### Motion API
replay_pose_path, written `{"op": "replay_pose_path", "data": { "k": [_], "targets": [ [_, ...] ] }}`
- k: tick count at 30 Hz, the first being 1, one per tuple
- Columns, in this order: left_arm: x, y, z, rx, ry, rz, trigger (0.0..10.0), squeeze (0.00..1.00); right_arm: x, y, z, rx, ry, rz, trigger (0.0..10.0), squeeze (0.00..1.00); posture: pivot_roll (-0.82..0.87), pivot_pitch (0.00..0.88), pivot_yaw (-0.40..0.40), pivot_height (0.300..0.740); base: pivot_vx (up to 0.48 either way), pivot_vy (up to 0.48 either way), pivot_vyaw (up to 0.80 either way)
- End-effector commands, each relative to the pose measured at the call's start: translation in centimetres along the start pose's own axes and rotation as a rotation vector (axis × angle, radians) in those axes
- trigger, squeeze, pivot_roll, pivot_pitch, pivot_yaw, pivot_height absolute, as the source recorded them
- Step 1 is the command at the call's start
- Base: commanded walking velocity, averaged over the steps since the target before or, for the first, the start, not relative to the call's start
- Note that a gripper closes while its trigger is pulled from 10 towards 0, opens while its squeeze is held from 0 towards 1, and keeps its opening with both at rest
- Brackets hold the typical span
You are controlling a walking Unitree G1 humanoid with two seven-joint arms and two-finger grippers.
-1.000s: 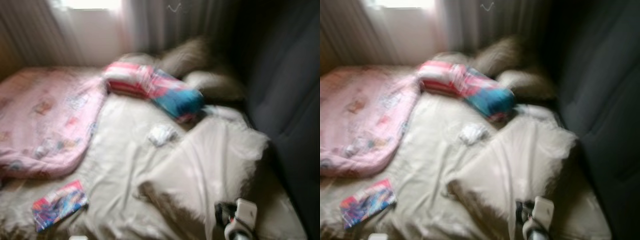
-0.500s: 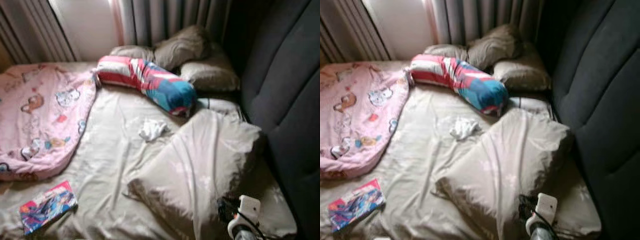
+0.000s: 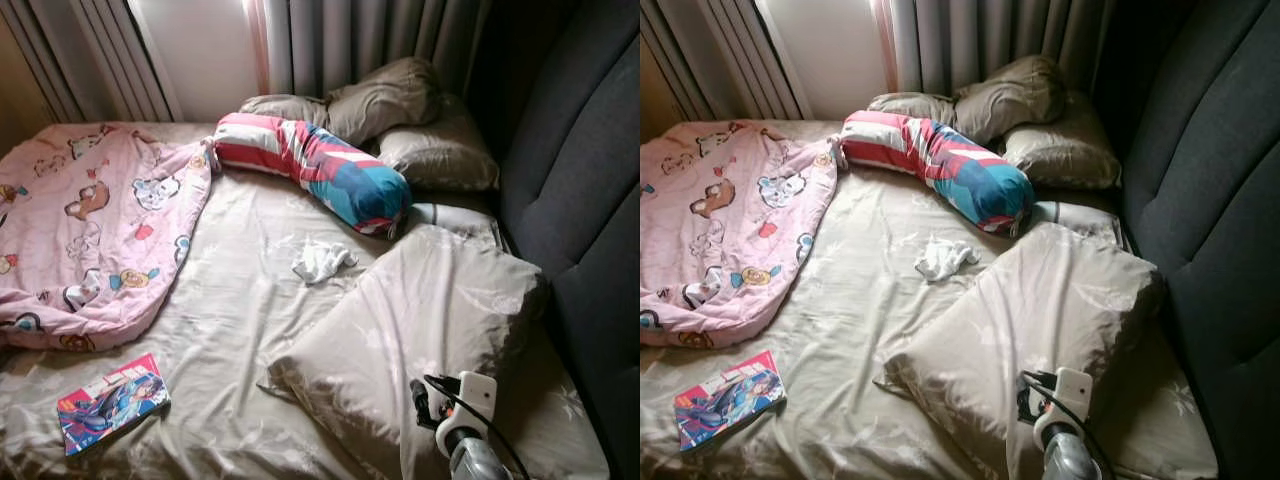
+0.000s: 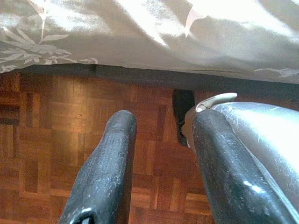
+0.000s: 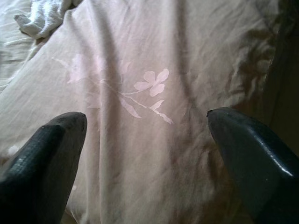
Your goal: Clean up the room
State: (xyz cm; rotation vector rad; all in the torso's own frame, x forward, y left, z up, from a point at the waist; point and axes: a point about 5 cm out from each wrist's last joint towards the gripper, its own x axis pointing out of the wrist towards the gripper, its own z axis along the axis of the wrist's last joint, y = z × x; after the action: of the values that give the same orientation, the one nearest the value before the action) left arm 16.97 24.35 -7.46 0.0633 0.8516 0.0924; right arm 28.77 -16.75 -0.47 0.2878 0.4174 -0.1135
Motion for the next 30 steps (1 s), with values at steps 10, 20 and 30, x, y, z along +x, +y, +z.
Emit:
{"op": "replay_pose_path", "data": {
  "k": [10,20,30],
  "targets": [
    [-1.2,1.5,-2.3,0.031,0.031,0.004,10.0,0.0,0.6,0.0,0.4,0.04,0.043,-0.05,10.0,0.0,0.05,0.264,0.056,0.74,0.0,0.0,0.0],
    [-2.2,2.4,-3.6,0.026,-0.004,0.015,10.0,0.0,0.5,-0.5,0.4,0.064,0.022,-0.094,10.0,0.0,0.07,0.317,0.078,0.74,0.0,0.0,0.0],
    [-3.1,2.6,-4.4,0.012,-0.058,0.004,10.0,0.0,-0.1,-0.2,-1.7,0.141,0.116,-0.096,10.0,0.0,0.08,0.369,0.084,0.74,0.0,0.0,0.0]
  ]
}}
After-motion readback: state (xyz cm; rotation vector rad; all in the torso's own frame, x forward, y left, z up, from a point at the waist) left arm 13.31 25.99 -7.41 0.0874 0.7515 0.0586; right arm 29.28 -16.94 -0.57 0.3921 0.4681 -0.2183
